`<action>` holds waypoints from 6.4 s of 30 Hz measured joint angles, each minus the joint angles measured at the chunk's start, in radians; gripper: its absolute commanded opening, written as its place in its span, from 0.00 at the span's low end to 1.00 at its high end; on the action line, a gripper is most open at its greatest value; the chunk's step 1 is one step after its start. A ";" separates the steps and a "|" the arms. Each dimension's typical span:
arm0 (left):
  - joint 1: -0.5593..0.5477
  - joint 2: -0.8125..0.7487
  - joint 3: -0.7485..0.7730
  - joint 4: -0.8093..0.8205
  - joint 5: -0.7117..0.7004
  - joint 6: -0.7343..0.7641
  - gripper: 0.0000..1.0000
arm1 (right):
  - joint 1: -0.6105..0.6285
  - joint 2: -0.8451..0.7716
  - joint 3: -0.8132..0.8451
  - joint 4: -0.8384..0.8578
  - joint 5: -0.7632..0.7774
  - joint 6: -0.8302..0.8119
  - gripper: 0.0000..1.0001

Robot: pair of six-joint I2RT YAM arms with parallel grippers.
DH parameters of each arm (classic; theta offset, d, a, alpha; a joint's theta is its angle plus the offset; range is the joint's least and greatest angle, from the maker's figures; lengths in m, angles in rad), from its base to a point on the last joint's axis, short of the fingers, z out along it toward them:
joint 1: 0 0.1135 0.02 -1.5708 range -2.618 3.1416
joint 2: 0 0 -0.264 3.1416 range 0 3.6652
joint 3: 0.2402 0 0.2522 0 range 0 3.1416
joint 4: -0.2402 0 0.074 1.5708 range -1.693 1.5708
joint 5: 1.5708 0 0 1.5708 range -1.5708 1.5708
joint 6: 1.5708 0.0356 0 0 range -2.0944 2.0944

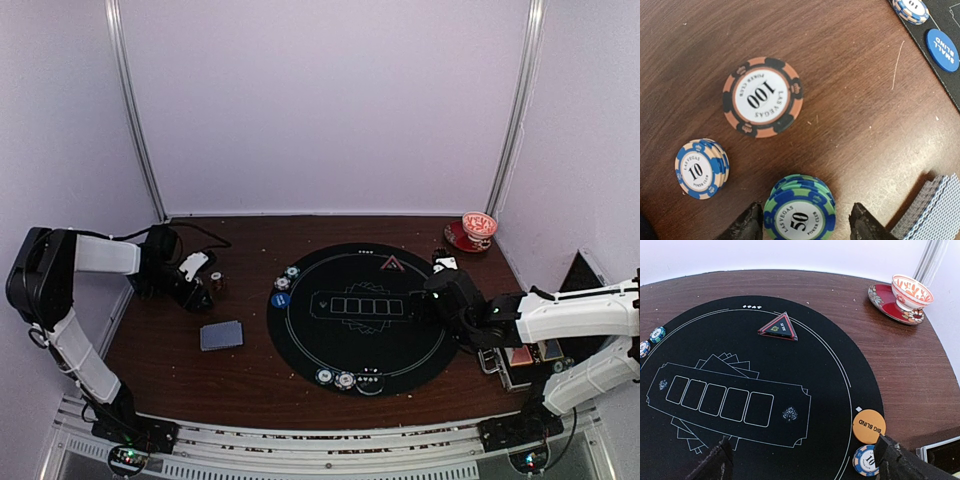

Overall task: Distribute texas hold em gaming equipment
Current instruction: Pick up the pile of poker chips from the pile of poker chips, then place the poker chips pile on the poker table mat, then pick up the pile of poker chips from the poker table mat.

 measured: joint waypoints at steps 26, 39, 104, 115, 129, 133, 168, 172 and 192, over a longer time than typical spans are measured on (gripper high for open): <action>0.000 0.001 0.000 0.021 -0.017 -0.006 0.32 | 0.000 0.000 0.000 0.000 0.000 0.000 1.00; 0.000 -0.085 -0.011 0.008 0.004 0.005 0.29 | 0.000 0.000 0.000 0.000 -0.002 0.000 1.00; -1.068 0.945 1.482 -0.368 -0.071 -0.028 0.31 | -0.174 -0.623 -0.179 -0.135 0.345 0.255 1.00; -1.067 0.972 1.486 -0.376 -0.039 -0.035 0.48 | -0.174 -0.624 -0.182 -0.134 0.340 0.254 1.00; -1.067 0.972 1.486 -0.380 -0.059 -0.039 0.98 | -0.174 -0.599 -0.182 -0.127 0.315 0.240 1.00; -1.067 0.945 1.480 -0.394 -0.095 -0.035 0.98 | -0.174 -0.605 -0.182 -0.121 0.293 0.224 1.00; -0.343 -0.118 0.128 -0.079 -0.184 -0.032 0.98 | 0.002 0.086 0.101 -0.351 -0.450 0.095 0.95; -0.337 -0.150 0.068 -0.034 -0.172 -0.035 0.98 | 0.002 0.100 0.098 -0.359 -0.459 0.096 0.92; -0.333 -0.295 -0.047 0.135 -0.161 -0.066 0.98 | 0.002 0.204 0.066 -0.322 -0.493 0.098 0.74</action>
